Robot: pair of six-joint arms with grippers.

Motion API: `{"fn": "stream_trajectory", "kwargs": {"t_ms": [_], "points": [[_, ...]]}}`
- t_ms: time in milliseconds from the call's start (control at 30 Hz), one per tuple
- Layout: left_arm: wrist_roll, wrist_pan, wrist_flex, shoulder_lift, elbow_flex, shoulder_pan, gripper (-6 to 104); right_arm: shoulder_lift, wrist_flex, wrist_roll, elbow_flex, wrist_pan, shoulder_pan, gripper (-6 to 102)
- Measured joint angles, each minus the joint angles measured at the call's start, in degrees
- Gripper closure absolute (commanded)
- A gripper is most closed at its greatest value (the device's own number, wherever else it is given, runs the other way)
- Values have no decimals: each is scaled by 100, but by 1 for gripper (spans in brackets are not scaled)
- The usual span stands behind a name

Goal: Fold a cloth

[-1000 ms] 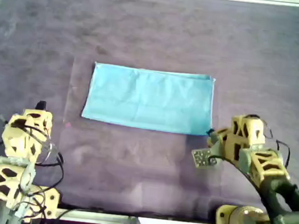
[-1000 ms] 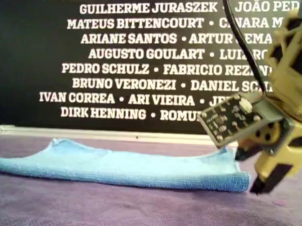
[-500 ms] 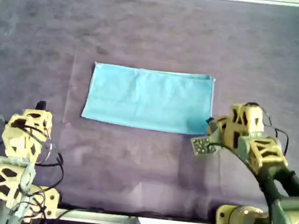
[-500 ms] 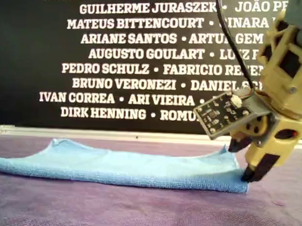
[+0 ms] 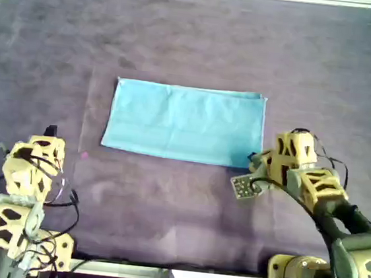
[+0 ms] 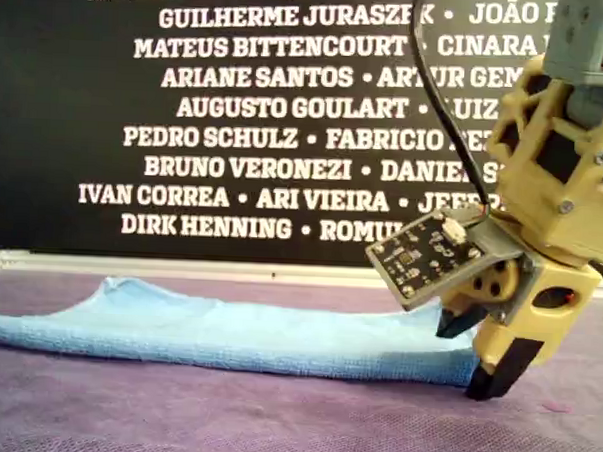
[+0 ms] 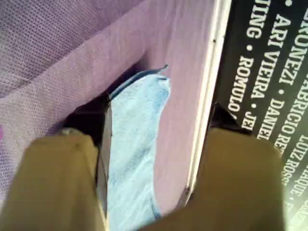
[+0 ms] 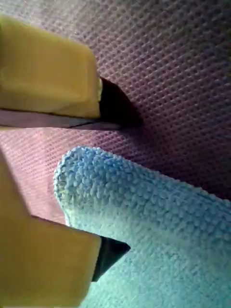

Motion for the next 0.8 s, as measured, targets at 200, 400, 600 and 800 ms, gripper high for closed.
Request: {"fn": "stream_trajectory", "kwargs": {"t_ms": [200,400,600,800], "points": [[0,0,0,0,0,0,25,-35,-18,0,-70,0,-9,35],[0,0,0,0,0,0,25,-35,-18,-9,-439,0,-9,39],[0,0,0,0,0,0,25,-35,-18,-18,-448,0,-9,52],[0,0,0,0,0,0,25,-35,-18,-18,-448,0,-9,68]]}}
